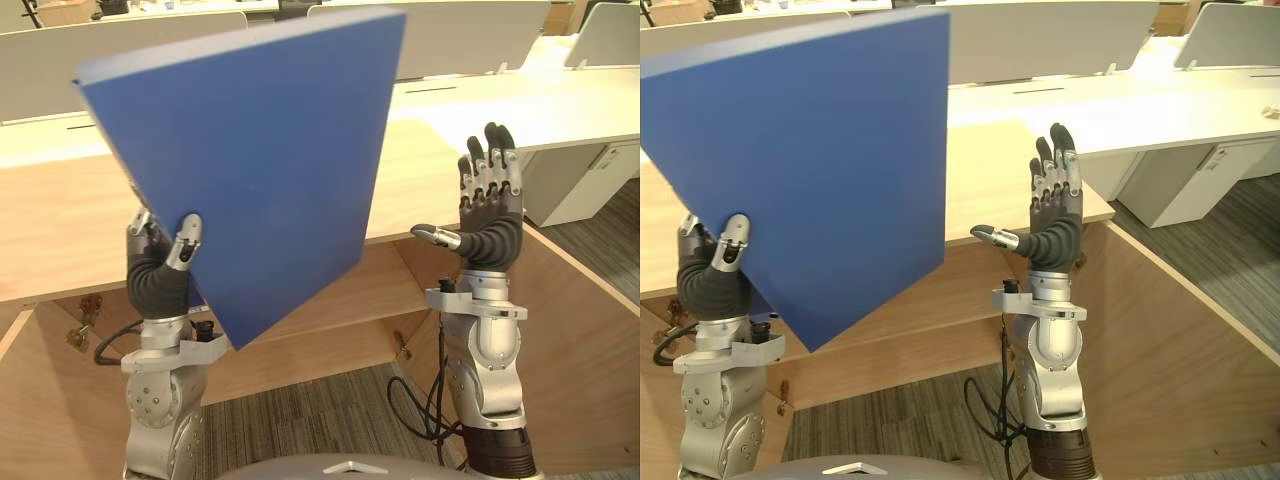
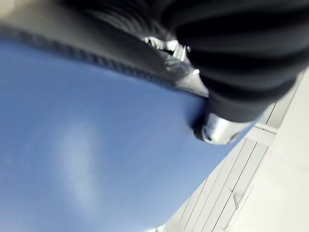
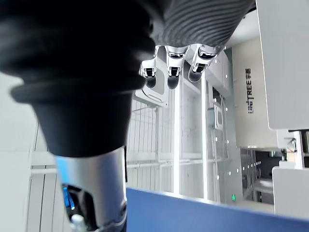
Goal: Walk over to the cabinet, pick up the folder, carry it to the office cabinet, place the folder inside the office cabinet, then close the office cabinet door
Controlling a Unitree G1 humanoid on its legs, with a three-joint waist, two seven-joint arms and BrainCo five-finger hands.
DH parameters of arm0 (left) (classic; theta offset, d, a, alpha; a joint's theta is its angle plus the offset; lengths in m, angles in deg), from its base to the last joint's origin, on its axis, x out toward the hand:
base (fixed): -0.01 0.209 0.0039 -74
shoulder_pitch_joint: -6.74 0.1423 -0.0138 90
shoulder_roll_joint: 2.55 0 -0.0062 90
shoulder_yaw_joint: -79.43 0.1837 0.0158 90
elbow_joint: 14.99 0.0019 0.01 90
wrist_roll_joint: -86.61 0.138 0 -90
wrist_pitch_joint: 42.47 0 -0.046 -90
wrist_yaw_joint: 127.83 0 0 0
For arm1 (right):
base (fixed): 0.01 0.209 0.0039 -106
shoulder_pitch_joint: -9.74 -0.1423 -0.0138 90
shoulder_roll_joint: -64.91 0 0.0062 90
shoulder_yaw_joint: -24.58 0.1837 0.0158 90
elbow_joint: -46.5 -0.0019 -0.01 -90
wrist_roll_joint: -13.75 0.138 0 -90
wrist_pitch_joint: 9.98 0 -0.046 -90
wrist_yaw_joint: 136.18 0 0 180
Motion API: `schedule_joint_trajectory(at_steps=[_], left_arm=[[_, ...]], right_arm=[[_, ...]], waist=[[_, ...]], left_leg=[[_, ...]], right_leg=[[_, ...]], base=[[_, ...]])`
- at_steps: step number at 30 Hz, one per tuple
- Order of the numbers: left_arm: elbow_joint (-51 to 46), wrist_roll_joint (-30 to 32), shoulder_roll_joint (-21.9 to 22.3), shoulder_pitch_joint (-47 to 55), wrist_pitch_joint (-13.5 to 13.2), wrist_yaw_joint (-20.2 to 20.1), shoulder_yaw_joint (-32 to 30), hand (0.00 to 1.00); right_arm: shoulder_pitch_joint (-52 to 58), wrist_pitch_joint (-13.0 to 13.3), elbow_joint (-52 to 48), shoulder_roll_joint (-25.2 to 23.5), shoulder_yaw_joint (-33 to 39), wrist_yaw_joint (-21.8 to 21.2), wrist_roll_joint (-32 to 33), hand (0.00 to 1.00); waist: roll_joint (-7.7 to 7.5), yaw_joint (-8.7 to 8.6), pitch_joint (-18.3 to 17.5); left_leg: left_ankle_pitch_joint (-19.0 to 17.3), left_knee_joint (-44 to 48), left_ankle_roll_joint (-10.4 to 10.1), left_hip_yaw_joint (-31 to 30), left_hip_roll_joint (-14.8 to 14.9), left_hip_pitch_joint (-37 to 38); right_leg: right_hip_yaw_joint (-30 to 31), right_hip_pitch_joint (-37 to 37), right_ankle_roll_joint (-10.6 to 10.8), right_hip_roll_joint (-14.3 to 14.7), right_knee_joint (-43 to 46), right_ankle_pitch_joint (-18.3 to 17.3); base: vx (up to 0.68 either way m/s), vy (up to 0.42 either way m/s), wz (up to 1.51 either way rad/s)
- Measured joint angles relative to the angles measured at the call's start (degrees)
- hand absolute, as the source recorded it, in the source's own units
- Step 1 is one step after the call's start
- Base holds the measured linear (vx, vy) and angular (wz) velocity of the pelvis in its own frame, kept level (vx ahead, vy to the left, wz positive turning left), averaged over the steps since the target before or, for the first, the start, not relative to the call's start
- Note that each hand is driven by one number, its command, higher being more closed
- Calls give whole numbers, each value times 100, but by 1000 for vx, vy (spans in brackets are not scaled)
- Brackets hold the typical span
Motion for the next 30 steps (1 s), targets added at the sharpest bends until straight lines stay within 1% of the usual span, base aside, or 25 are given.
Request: schedule_joint_trajectory(at_steps=[2,4,7,10,13,14,17,20,22,27,30], left_arm=[[9,-64,-43,-34,0,-134,7,100],[128,-195,-84,-196,0,-342,78,100],[186,-265,-203,-298,1,-505,177,100],[193,-312,-257,-326,1,-669,232,100],[230,-317,-274,-334,1,-722,284,100],[235,-318,-304,-335,1,-729,287,100],[335,-324,-425,-439,1,-769,271,100],[391,-341,-514,-525,4,-839,256,100],[394,-343,-548,-524,7,-841,247,100],[394,-344,-577,-547,6,-840,204,100],[395,-233,-564,-547,5,-789,195,100]], right_arm=[[-105,-4,162,118,-104,-192,170,0],[-137,-25,365,231,-144,-499,415,0],[-203,-156,639,416,-384,-790,602,0],[-234,-245,780,512,-605,-976,638,0],[-326,-353,909,640,-769,-1147,749,0],[-360,-362,971,666,-804,-1217,784,100],[-400,-413,1139,878,-942,-1381,870,100],[-424,-496,1285,966,-980,-1577,1009,100],[-424,-528,1298,1041,-1034,-1601,1055,100],[-424,-530,1300,1022,-1076,-1648,1208,100],[-423,-517,1313,872,-1061,-1648,1210,100]], waist=[[-1,3,0],[-1,42,0],[-2,45,1],[-2,51,1],[-2,60,1],[-4,69,1],[-5,123,0],[-25,137,-13],[-24,137,-13],[-42,132,-49],[-48,129,-60]], left_leg=[[2,-4,2,-11,-1,-5],[11,-6,13,-51,-9,-23],[20,-8,24,-70,-13,-29],[26,-9,30,-79,-17,-30],[40,-10,42,-99,-26,-41],[45,-10,44,-106,-27,-44],[66,-10,48,-137,-36,-73],[111,-11,55,-167,-39,-179],[119,-11,59,-174,-43,-186],[177,-13,35,-214,-43,-250],[209,-14,46,-250,-42,-253]], right_leg=[[-19,2,0,-2,-1,0],[-62,6,0,-9,-1,-1],[-82,8,0,-12,2,-2],[-89,6,-1,-16,11,-3],[-100,-1,0,-24,19,-7],[-107,-2,0,-26,21,-9],[-136,-12,0,-37,12,-9],[-172,-109,1,-41,16,-2],[-181,-108,3,-45,19,13],[-216,-178,-1,-45,69,22],[-244,-180,-12,-45,79,14]], base=[[3,-10,4],[-2,-12,8],[-7,-8,4],[0,0,0],[-16,-2,3],[-19,-3,4],[-16,-3,6],[-19,-5,6],[2,-1,2],[-4,-3,4],[-24,-3,6]])
